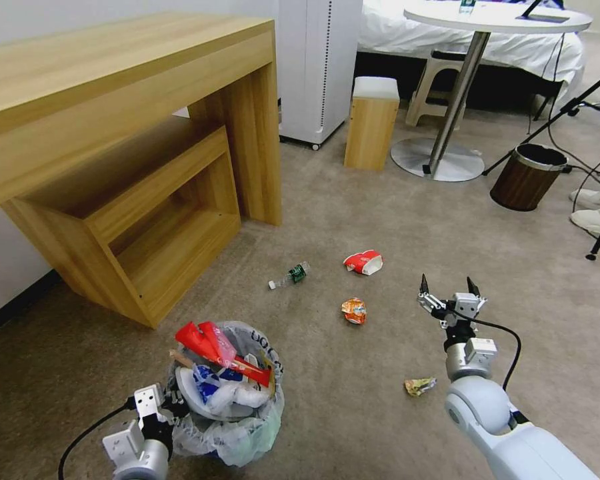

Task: Pick up the trash bin and place the garbage on the floor into it.

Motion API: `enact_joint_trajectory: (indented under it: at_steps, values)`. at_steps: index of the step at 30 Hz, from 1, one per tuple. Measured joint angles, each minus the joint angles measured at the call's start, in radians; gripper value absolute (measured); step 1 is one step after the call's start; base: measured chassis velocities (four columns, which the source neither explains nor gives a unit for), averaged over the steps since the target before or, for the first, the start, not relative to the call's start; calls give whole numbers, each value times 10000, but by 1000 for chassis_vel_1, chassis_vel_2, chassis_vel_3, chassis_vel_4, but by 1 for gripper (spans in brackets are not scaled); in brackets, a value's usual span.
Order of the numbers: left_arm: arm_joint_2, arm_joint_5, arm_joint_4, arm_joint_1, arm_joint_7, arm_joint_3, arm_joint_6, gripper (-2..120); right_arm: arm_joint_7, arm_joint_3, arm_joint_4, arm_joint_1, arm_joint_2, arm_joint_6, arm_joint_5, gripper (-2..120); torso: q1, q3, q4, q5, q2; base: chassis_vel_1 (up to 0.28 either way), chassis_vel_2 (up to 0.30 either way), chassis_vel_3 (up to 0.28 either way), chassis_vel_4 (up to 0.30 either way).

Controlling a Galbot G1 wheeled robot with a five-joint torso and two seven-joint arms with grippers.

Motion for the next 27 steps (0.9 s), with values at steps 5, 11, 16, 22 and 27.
enact_joint_trajectory:
  at_steps: [5,11,16,22,27]
  values:
    - [-59,4,-59,38,-11,-10,12,0,-142,-13,-74,-23,8,97,-155,100,0,0,-1,1,0,0,0,0,0]
    - [-121,70,-58,85,-15,-16,11,0,-233,5,-134,-27,-12,189,-183,100,0,0,-1,0,0,0,0,0,0]
    - [-133,105,-59,87,-12,-2,10,0,-251,25,-103,-111,-35,246,-240,100,0,0,-1,2,0,0,0,0,0]
    - [-175,162,-62,113,-3,28,5,0,-263,68,-102,-171,-63,297,-297,100,-1,-1,-1,1,0,-26,20,26,-32]
    - [-200,203,-62,136,11,40,-9,0,-267,72,-105,-196,-63,387,-407,100,0,1,-1,1,0,-112,111,107,-112]
